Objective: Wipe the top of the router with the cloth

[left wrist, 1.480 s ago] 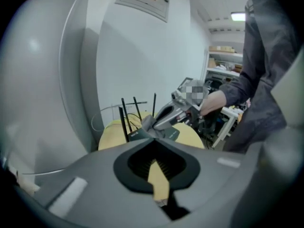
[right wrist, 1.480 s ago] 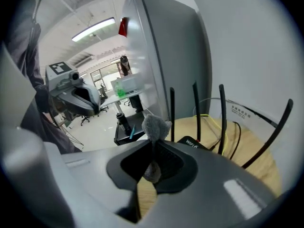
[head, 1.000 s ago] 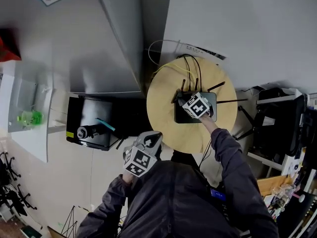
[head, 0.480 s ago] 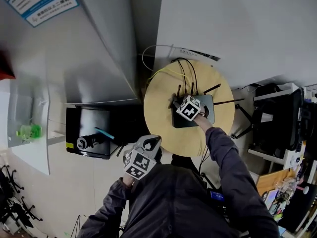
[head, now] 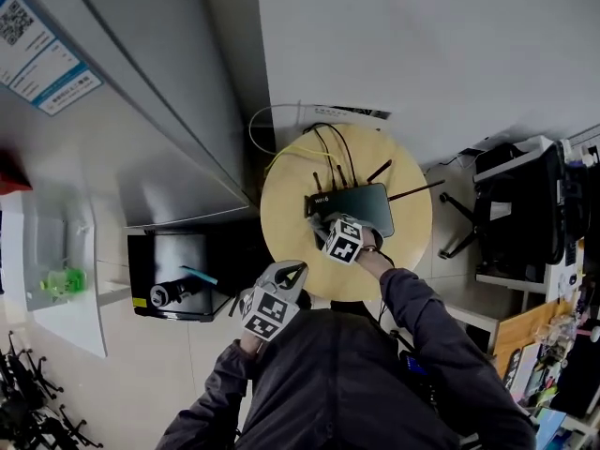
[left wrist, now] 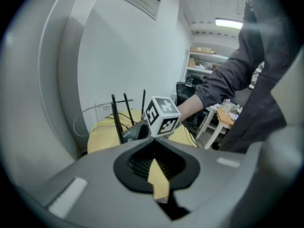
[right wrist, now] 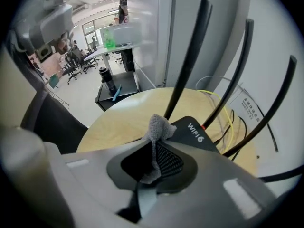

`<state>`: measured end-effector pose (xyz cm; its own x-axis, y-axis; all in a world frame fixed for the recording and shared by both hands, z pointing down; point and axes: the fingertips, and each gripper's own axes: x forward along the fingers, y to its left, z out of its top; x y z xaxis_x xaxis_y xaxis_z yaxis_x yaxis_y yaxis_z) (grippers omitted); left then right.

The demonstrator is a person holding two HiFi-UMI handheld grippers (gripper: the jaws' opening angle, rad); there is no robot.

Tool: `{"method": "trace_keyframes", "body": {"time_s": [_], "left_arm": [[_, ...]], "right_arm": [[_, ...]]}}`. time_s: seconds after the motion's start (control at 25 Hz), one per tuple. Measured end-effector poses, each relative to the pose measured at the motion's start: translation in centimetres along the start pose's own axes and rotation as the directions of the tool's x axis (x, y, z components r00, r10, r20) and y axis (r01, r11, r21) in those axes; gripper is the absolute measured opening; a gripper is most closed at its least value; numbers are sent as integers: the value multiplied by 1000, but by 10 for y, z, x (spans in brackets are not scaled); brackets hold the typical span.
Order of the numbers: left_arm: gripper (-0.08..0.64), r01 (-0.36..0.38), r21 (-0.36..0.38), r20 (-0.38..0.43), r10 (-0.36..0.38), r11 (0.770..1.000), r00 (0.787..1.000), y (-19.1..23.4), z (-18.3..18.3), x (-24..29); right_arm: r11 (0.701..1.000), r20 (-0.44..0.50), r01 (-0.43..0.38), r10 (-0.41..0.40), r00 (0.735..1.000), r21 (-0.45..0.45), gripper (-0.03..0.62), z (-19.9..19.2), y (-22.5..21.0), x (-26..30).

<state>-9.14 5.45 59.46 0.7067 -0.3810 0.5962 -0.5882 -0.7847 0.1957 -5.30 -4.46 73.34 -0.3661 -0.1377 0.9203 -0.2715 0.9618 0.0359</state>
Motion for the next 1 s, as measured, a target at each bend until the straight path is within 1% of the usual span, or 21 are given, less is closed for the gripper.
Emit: {"method": "trace_keyframes", "body": {"time_s": [0.08,0.24,0.36,0.52,0.6,0.68,0.8,0.92,1.0], "left_arm": [[2,10,8,-5,-10,1000,1000,-3,2,4],[2,20,22,-11,-20,1000,1000,-3,6,11],[2,25,27,-13,-24,999,1000,-2,10,16],[2,28,36,-12,-28,999,1000,-3,19,20],[2,27,28,-15,-26,999,1000,-3,18,23],[2,28,21,-14,-28,999,1000,-2,20,26],[2,32,6,-11,-32,999,999,-2,23,29],[2,34,5,-10,-34,999,999,-2,28,33],[2,29,-8,-16,-29,1000,999,-2,26,36]], "right_arm": [[1000,-7,-15,15,1000,-4,26,-8,16,-1],[999,10,-35,35,999,5,26,-13,38,-6],[999,19,-41,41,999,23,26,-18,45,-5],[997,24,-79,78,997,25,26,-15,48,-8],[995,44,-81,79,996,49,26,-12,38,-13],[995,52,-58,54,997,82,26,-13,18,-17],[994,33,-15,11,999,111,26,-18,-16,-18],[993,11,27,-28,1000,116,26,-23,-50,-17],[994,1,46,-46,999,98,26,-22,-69,-16]]}}
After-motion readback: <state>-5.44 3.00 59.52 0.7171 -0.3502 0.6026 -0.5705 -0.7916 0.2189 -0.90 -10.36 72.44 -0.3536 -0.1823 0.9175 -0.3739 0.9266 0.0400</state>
